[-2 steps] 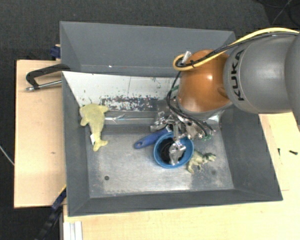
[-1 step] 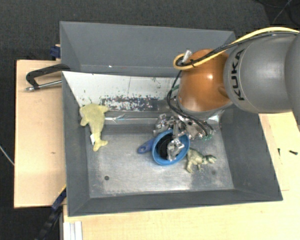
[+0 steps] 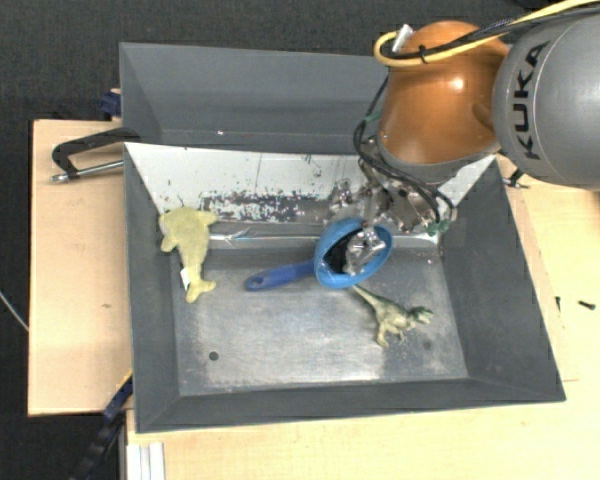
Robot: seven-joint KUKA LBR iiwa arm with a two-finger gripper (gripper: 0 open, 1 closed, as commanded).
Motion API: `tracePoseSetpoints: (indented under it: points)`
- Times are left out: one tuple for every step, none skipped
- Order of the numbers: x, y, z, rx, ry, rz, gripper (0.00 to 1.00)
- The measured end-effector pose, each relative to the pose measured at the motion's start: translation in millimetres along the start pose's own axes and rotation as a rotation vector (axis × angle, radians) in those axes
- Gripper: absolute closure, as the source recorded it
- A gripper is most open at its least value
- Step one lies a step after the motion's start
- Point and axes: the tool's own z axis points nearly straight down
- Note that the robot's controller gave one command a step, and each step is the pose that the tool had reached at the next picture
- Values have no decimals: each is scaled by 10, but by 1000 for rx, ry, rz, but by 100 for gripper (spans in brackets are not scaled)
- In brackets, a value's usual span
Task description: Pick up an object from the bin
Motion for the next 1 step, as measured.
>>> tracePoseSetpoints:
  points:
    - [186,-460,-320,0,6,-239,100]
